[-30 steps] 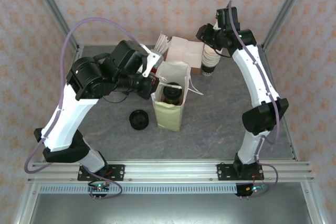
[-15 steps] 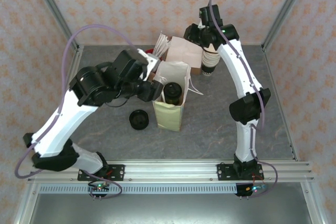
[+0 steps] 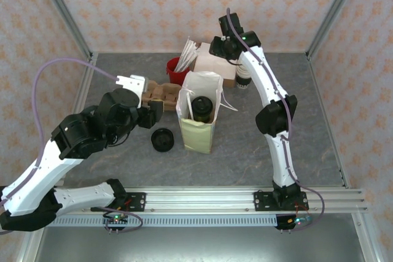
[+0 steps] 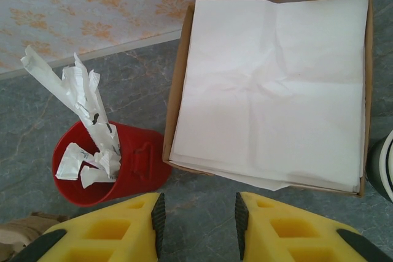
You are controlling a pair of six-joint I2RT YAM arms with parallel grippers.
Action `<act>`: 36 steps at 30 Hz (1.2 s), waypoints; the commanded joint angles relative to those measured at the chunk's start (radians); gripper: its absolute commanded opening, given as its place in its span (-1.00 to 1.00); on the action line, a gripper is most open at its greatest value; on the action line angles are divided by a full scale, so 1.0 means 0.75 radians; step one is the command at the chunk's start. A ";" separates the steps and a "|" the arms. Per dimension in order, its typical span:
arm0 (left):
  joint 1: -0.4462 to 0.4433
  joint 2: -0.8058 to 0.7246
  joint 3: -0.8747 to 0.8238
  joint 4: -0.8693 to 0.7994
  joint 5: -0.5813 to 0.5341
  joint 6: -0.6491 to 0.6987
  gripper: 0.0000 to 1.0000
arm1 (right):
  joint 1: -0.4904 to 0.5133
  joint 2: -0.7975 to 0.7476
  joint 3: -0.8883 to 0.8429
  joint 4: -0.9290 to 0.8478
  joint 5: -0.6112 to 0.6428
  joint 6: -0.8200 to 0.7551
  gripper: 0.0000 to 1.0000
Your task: Pack the takeout coffee
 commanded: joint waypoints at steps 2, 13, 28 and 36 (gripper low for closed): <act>-0.004 -0.080 -0.083 0.020 -0.089 -0.120 0.28 | 0.037 0.010 0.001 0.057 0.056 -0.026 -0.26; -0.005 -0.164 -0.198 0.023 -0.102 -0.175 0.28 | 0.065 0.152 0.060 0.120 0.123 -0.023 -0.26; -0.006 -0.135 -0.232 0.042 -0.113 -0.176 0.28 | 0.071 0.362 0.113 0.210 0.335 -0.080 -0.25; -0.006 -0.122 -0.253 0.062 -0.077 -0.175 0.29 | 0.067 0.445 0.149 0.272 0.456 -0.146 -0.05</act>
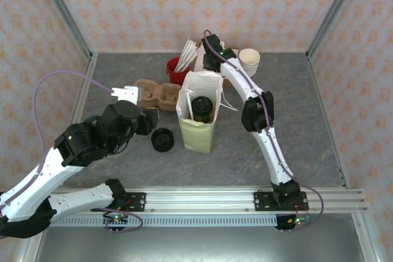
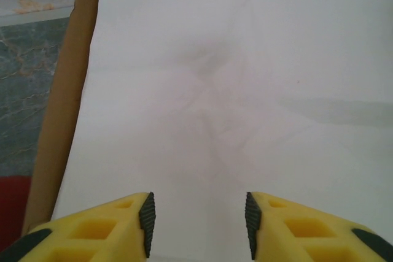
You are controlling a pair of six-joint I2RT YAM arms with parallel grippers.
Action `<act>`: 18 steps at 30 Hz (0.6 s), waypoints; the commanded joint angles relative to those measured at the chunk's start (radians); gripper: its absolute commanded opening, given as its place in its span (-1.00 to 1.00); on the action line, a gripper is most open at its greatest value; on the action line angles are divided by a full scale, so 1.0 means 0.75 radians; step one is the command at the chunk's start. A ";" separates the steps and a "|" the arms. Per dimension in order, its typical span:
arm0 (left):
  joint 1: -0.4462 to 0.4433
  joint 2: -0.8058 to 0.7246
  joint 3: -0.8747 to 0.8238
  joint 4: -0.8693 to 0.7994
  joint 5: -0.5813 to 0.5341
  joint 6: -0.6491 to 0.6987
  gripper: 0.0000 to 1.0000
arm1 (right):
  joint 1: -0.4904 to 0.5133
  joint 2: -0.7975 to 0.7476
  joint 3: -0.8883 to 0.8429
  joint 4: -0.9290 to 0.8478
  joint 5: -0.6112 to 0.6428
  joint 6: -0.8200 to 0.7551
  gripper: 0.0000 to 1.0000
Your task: Pack the takeout coffee
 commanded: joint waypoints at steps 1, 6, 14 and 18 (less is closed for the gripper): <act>-0.007 0.001 -0.016 0.037 -0.010 -0.027 0.29 | 0.001 0.039 0.074 0.055 0.113 -0.049 -0.03; -0.009 -0.010 -0.002 0.030 -0.039 -0.027 0.24 | -0.015 0.080 0.091 0.062 0.108 -0.047 0.08; -0.011 -0.042 -0.004 0.042 -0.055 -0.025 0.24 | -0.030 0.123 0.087 0.049 0.078 -0.023 0.25; -0.012 -0.053 -0.014 0.055 -0.039 -0.024 0.25 | -0.033 0.146 0.088 0.051 0.085 -0.016 0.30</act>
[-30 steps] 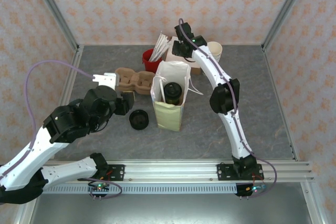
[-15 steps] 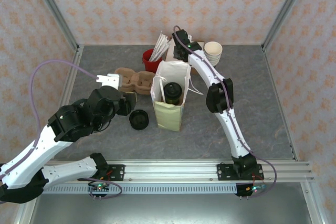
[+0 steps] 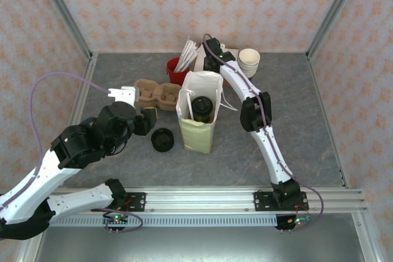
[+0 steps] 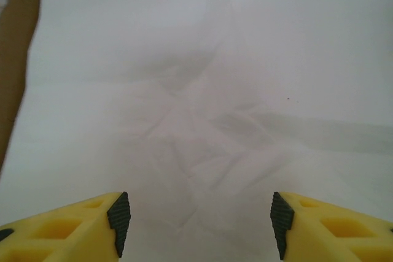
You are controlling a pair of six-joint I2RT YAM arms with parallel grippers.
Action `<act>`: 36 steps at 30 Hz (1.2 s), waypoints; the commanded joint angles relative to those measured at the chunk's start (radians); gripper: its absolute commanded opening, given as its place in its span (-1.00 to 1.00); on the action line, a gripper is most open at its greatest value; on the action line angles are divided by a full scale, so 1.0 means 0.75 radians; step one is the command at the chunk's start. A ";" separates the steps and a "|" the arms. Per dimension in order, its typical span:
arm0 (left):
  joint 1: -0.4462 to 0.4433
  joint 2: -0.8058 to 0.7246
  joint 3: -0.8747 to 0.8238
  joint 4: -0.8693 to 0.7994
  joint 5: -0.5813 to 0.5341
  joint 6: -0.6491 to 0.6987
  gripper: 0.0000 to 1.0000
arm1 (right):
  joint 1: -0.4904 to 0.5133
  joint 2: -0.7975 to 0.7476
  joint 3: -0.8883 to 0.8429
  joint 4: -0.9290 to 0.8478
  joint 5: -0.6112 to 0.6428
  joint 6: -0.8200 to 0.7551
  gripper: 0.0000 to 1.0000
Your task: Pack the takeout coffee
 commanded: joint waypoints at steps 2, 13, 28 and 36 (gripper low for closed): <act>-0.011 -0.021 -0.009 0.039 -0.039 -0.022 0.25 | -0.012 0.045 0.047 -0.006 0.050 0.010 0.32; -0.012 -0.026 -0.015 0.061 -0.013 -0.015 0.25 | -0.014 0.069 0.038 -0.025 0.080 0.027 0.24; -0.012 -0.022 -0.021 0.066 0.014 -0.026 0.25 | -0.013 -0.036 0.015 0.056 0.083 0.007 -0.41; -0.011 -0.039 -0.055 0.083 0.052 -0.074 0.24 | -0.013 -0.109 0.053 0.068 0.094 -0.021 -0.66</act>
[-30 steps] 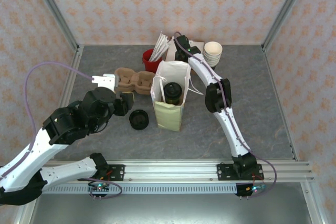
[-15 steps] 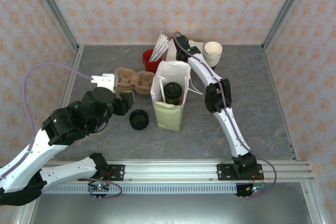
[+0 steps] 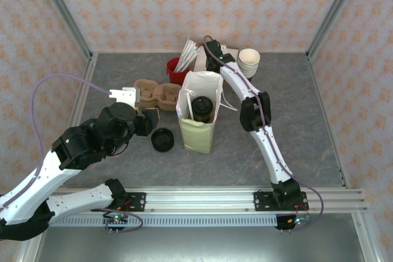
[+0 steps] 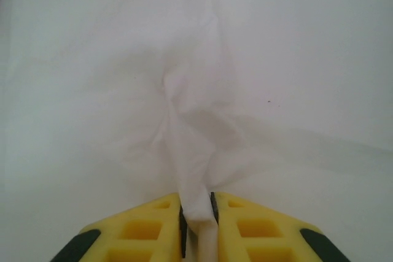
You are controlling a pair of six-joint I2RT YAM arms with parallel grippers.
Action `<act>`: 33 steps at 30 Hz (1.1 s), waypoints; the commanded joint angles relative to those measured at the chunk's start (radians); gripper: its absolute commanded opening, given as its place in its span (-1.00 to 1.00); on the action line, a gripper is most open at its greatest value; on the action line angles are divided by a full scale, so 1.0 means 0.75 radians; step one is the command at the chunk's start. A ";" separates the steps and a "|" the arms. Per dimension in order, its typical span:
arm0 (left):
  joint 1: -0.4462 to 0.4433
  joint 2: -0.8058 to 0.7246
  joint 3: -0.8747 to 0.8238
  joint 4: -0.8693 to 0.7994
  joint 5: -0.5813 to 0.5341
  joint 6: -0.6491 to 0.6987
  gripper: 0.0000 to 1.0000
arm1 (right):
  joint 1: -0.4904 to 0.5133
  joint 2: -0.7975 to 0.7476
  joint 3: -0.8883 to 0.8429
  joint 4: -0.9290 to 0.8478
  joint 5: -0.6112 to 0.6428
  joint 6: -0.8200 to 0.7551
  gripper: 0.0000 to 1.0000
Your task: Pack the takeout coffee
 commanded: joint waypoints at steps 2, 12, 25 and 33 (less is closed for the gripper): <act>-0.012 -0.026 -0.010 0.030 0.008 -0.041 0.24 | -0.003 -0.155 0.055 0.028 0.057 -0.029 -0.72; -0.012 -0.027 -0.014 0.021 -0.047 -0.062 0.38 | 0.010 -0.385 0.105 -0.055 -0.079 -0.001 -0.98; 0.000 0.079 0.029 0.108 0.024 -0.032 0.81 | 0.030 -0.929 -0.033 -0.232 -0.491 0.369 -1.00; 0.020 0.230 0.171 0.185 0.177 0.114 1.00 | 0.045 -1.483 -0.641 0.097 -0.864 0.913 -1.00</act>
